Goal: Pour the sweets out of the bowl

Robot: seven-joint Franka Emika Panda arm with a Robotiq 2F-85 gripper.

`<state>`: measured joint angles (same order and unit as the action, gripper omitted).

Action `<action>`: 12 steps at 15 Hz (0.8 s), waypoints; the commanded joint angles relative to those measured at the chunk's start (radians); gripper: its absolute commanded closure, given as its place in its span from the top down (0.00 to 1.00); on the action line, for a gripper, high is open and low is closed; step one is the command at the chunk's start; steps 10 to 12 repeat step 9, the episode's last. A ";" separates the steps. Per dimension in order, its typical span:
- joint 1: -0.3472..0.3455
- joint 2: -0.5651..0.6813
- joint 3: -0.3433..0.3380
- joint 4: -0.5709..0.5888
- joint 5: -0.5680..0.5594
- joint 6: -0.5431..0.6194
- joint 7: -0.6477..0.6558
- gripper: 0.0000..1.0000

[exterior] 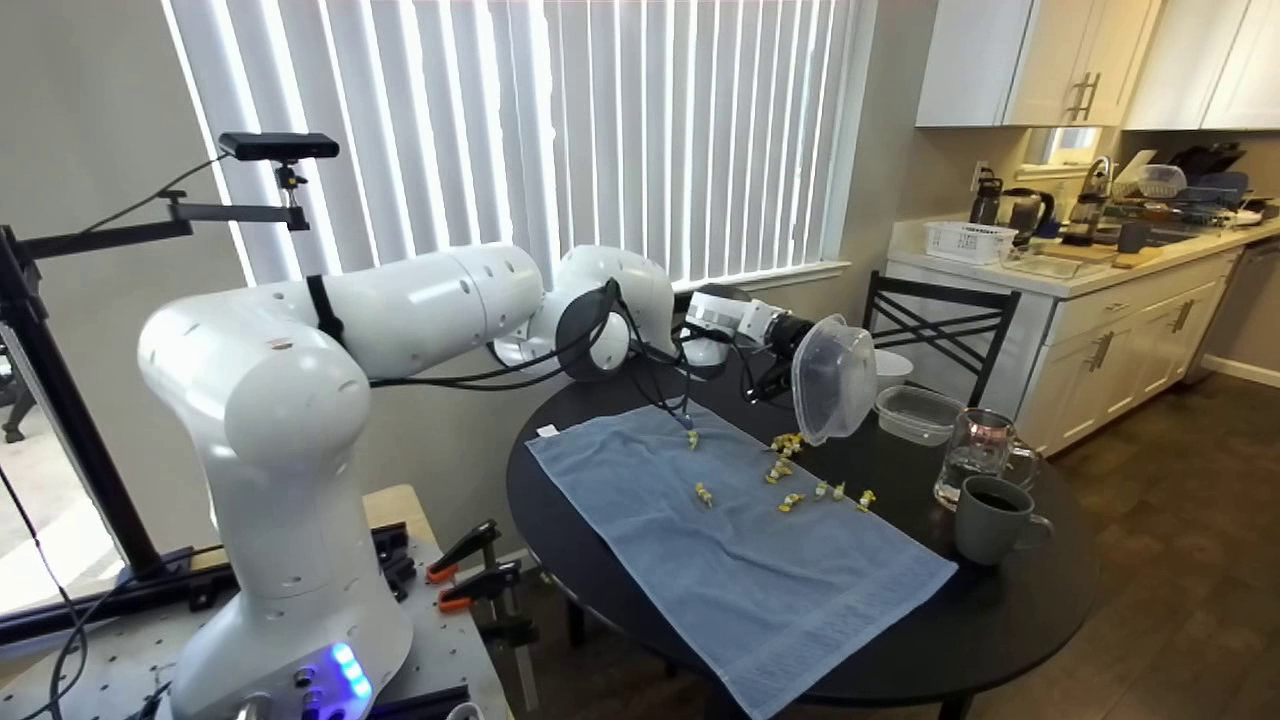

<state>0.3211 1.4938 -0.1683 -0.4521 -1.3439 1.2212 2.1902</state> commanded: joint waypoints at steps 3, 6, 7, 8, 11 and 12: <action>-0.035 -0.001 0.011 0.091 0.183 -0.008 -0.060 0.01; -0.039 -0.012 -0.004 0.090 0.261 0.000 -0.065 0.01; -0.037 -0.022 -0.010 0.074 0.281 0.005 -0.059 0.01; -0.037 -0.023 -0.015 0.075 0.299 0.006 -0.060 0.01; -0.037 -0.024 -0.019 0.075 0.318 0.010 -0.062 0.01; -0.037 -0.024 -0.019 0.075 0.318 0.010 -0.062 0.01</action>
